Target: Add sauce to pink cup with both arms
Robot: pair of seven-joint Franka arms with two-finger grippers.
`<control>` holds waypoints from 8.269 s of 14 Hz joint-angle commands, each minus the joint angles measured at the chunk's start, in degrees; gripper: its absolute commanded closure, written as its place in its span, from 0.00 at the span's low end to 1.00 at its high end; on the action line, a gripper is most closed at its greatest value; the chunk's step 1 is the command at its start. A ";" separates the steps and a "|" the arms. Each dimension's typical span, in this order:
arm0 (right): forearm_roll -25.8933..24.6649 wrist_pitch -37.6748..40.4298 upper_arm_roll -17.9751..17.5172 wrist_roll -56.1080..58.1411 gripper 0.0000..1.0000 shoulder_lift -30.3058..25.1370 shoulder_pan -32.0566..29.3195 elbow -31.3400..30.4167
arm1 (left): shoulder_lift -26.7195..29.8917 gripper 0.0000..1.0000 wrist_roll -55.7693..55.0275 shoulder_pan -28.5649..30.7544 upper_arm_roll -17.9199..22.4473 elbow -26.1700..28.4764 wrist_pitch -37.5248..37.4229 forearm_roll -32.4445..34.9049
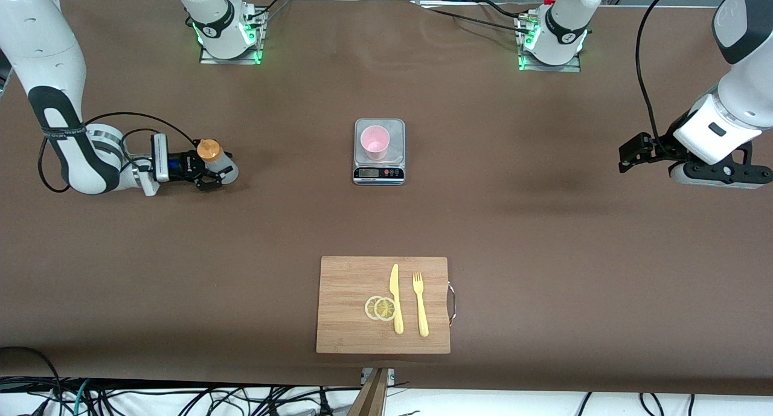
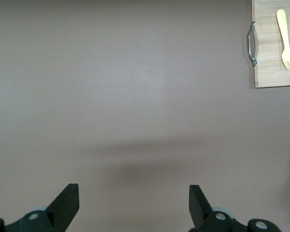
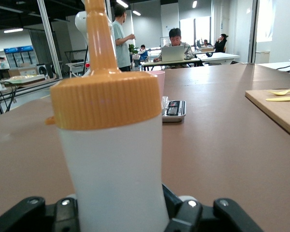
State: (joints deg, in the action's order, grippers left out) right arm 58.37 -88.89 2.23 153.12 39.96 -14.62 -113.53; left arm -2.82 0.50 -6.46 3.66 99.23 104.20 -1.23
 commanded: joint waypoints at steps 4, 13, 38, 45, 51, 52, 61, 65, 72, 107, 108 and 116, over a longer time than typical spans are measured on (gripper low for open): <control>1.14 -7.26 0.14 -1.84 1.00 -4.98 6.51 2.08 | -0.17 0.00 0.55 0.22 -0.06 -0.35 0.04 -1.05; 0.34 -28.77 0.31 -16.00 1.00 -13.77 21.37 1.56 | -0.26 0.00 0.55 0.31 0.03 -0.35 -0.05 -1.05; -50.01 -46.73 0.31 -74.81 1.00 -17.29 51.44 4.29 | -0.52 0.00 1.61 0.40 0.12 -0.35 -0.13 -1.05; -57.48 -40.58 0.31 -74.81 1.00 -18.69 51.88 4.37 | -0.52 0.00 1.69 0.49 0.03 -0.35 -0.13 -1.14; -64.87 -29.07 0.05 -85.43 1.00 -18.60 55.84 10.79 | -0.52 0.00 1.69 0.57 0.03 -0.35 -0.13 -1.14; -64.96 -28.54 0.05 -86.22 1.00 -18.60 55.93 10.96 | -0.52 0.00 1.69 0.57 0.12 -0.26 -0.13 -1.14; -69.43 -27.04 0.14 -92.73 1.00 -17.38 58.03 11.41 | -0.52 0.00 1.69 0.57 0.12 -0.26 -0.13 -1.14; -70.49 -27.04 0.23 -93.53 1.00 -16.15 58.56 11.41 | -0.52 0.00 1.69 0.57 0.12 -0.26 -0.13 -1.14; -72.25 -26.95 0.23 -95.90 1.00 -15.70 58.56 11.41 | -0.52 0.00 1.69 0.57 0.12 -0.26 -0.13 -1.14; -70.94 -22.12 0.05 -97.48 1.00 -15.88 60.15 13.69 | -0.52 0.00 1.69 0.57 0.12 -0.09 -0.13 -1.14; -70.59 -22.12 0.05 -97.48 1.00 -15.88 60.15 13.69 | -0.61 0.00 1.69 0.57 0.12 -0.09 -0.13 -1.14; -64.79 -24.31 0.40 -94.50 1.00 -16.49 59.71 13.69 | -0.61 0.00 1.69 0.57 0.12 -0.09 -0.13 -1.14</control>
State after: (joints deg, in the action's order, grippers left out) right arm -8.58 -112.70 2.32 56.10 24.27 45.14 -100.26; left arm -3.48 0.70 -6.17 3.67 99.24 104.19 -1.23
